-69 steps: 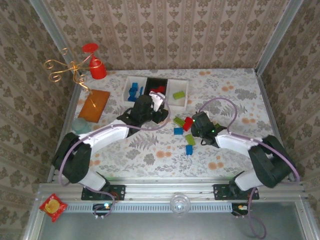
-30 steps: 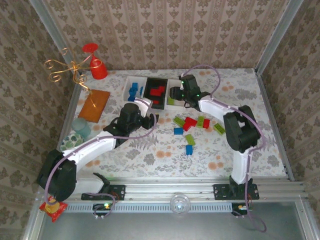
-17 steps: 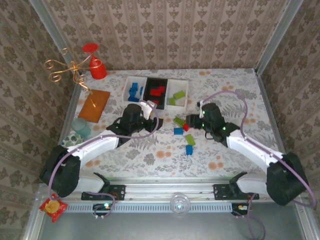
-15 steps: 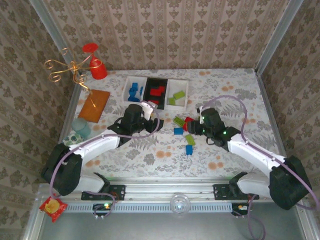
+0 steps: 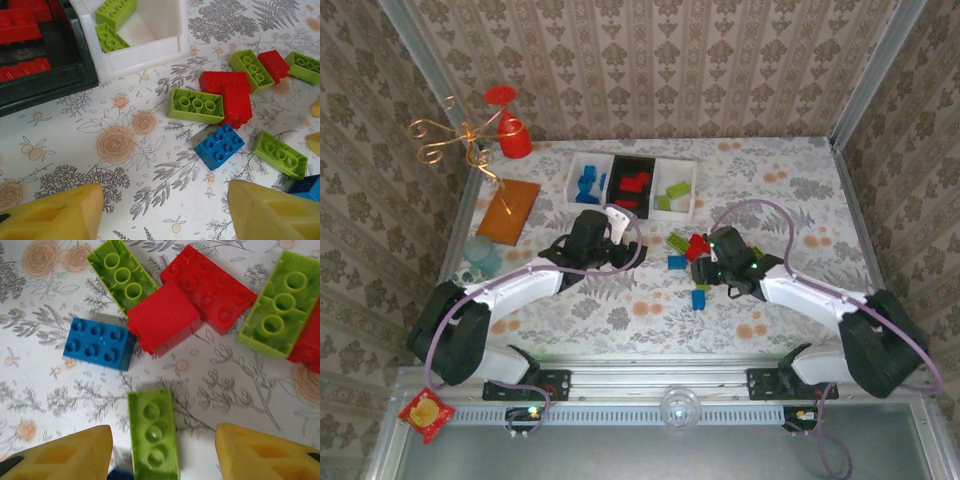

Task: Sort the legos into containers by color
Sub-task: Pick up the lego from the center of the table.

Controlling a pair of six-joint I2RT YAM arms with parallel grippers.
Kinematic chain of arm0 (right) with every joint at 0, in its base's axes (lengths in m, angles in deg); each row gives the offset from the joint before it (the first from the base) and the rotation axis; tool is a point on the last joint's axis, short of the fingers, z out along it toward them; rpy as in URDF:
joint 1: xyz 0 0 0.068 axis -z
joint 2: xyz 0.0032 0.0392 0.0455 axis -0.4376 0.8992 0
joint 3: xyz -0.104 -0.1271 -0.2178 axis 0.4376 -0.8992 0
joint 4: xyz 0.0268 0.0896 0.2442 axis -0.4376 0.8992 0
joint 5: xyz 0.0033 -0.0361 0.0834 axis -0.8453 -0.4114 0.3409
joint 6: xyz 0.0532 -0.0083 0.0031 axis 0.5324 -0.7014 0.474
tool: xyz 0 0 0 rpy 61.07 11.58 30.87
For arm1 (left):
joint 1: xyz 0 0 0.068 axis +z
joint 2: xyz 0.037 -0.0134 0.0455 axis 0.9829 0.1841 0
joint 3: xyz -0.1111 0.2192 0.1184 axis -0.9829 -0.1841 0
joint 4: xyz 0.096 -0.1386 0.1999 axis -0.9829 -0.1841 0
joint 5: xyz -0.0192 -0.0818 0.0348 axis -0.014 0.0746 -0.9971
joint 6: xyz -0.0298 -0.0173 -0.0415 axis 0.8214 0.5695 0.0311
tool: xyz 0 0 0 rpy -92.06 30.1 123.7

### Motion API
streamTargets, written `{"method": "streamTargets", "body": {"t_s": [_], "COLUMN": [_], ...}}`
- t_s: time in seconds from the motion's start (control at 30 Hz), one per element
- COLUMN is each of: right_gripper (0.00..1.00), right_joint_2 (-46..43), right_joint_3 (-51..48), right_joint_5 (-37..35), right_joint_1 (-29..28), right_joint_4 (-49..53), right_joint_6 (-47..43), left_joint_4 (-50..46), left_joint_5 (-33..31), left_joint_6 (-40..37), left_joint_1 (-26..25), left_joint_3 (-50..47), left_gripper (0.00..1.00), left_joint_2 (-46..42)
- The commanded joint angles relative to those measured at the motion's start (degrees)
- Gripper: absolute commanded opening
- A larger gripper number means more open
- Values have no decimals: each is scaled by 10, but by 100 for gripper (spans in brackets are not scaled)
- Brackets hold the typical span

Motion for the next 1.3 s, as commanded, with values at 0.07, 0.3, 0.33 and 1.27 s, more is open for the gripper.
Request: {"method": "streamTargets", "body": {"t_s": [0.07, 0.3, 0.33, 1.27], "right_gripper": [56, 53, 53, 40], "right_joint_2": [82, 154, 163, 233], "right_joint_3": [38, 62, 65, 150], "right_joint_5": [6, 0, -2, -7], "right_joint_1": [23, 23, 23, 36], "right_joint_4": [-58, -93, -94, -57], "right_joint_6": [2, 7, 6, -65], "left_joint_4": [-32, -12, -10, 13], "left_joint_5": [3, 2, 2, -1], "left_joint_6": [-15, -13, -13, -19], "left_joint_1": [13, 21, 22, 30], "left_joint_3": [20, 3, 1, -32], "left_gripper": [68, 68, 68, 68], "left_joint_2": [-9, -26, -30, -67]}}
